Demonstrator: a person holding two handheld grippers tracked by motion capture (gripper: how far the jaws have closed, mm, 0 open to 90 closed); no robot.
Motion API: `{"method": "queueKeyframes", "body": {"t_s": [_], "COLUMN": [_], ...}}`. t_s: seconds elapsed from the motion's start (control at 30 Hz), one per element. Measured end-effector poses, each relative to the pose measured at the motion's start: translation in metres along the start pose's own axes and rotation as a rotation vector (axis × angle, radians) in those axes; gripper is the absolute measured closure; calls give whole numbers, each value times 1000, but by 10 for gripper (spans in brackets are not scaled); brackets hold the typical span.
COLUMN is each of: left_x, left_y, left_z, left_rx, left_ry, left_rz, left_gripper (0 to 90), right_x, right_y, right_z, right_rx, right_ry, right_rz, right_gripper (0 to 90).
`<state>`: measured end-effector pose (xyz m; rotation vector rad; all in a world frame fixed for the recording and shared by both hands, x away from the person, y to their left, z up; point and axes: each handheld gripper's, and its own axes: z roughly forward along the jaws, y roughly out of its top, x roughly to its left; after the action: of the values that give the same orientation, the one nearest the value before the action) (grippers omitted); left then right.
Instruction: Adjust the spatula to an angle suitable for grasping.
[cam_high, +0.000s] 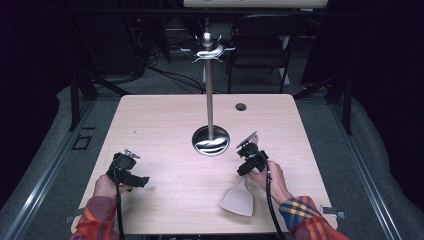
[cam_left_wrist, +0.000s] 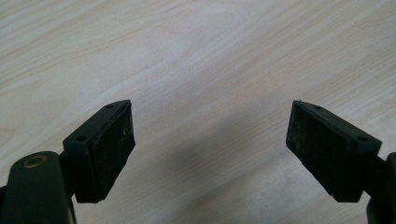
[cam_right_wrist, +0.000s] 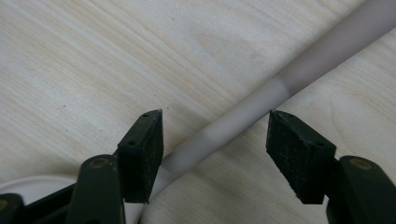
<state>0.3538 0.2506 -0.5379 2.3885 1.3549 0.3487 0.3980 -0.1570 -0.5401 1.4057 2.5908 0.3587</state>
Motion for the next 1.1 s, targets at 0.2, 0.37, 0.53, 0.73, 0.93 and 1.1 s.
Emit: {"method": "queueKeyframes", "body": {"t_s": [0.2,0.37,0.53,0.73,0.93,1.1], "left_x": [0,0,0,0,0,-1], "left_y": [0,0,0,0,0,0], "left_z": [0,0,0,0,0,0], "left_rx": [-1,0,1,1,2,0], "left_ry": [-1,0,0,0,-2,0], "left_rz": [1,2,2,2,3,4], "left_gripper": [154,154,154,154,154,155], "right_x": [-4,-4,-4,-4,-7,-12], "right_y": [0,1,3,4,4,4], "right_z": [-1,-1,0,1,1,1], "right_rx": [5,14,39,40,53,63], "right_ry": [2,1,-7,1,11,36], "right_rz": [15,19,24,33,33,27], "right_gripper": [407,404,402,407,414,420]}}
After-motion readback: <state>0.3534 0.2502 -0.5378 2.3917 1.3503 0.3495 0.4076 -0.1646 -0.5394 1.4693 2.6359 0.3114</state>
